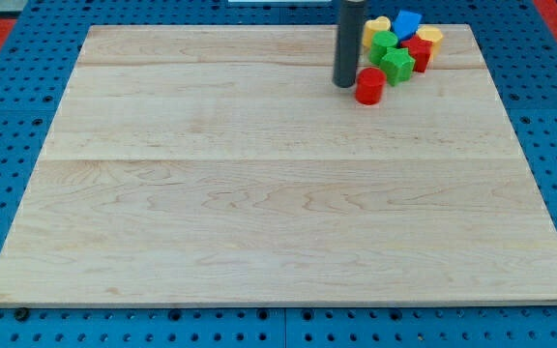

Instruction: Drag the red circle into group of blocks at top rigtht side of board

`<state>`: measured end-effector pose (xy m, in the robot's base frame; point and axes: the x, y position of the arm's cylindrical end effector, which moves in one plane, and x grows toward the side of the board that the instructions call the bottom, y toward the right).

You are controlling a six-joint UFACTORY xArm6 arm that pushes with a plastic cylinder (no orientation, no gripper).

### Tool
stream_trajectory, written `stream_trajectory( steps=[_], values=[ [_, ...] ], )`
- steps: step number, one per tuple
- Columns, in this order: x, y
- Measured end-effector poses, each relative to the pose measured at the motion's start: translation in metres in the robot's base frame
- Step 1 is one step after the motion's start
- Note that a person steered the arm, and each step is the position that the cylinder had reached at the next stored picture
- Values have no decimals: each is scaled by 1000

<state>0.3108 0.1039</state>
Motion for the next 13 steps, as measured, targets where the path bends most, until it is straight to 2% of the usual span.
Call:
stream_trajectory(
  steps=[1,3,4,5,7,8,10,11,13],
  values=[
    [0,28],
    [28,-8],
    [54,-14],
    [57,1],
    [27,53],
    [16,62],
    [41,80],
    [33,107],
    [-5,109]
  ],
)
